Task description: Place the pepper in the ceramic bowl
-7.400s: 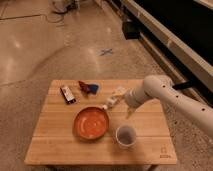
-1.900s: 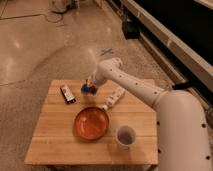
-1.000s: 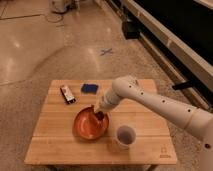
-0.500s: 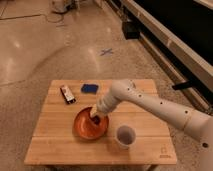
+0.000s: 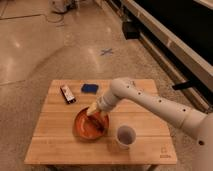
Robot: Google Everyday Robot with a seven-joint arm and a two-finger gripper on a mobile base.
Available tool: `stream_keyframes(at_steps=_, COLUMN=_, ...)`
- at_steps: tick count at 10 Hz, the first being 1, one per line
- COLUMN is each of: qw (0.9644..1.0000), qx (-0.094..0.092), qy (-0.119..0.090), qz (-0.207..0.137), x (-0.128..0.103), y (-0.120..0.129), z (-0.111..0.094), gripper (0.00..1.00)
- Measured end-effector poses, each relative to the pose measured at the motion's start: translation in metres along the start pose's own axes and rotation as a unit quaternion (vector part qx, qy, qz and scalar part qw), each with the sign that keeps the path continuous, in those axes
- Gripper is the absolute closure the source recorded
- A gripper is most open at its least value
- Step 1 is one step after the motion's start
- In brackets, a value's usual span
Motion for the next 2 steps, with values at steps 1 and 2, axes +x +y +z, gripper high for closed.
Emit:
stream_keyframes(at_steps=1, qw=1.0, qx=-0.002, qy=-0.001, qz=0.003, x=0.0012, y=0.0033, z=-0.0008, gripper=0.2)
stream_keyframes(at_steps=2, qw=1.0, qx=-0.002, qy=-0.002, qz=0.003, x=0.0013, y=0.0027, z=-0.0007, gripper=0.2)
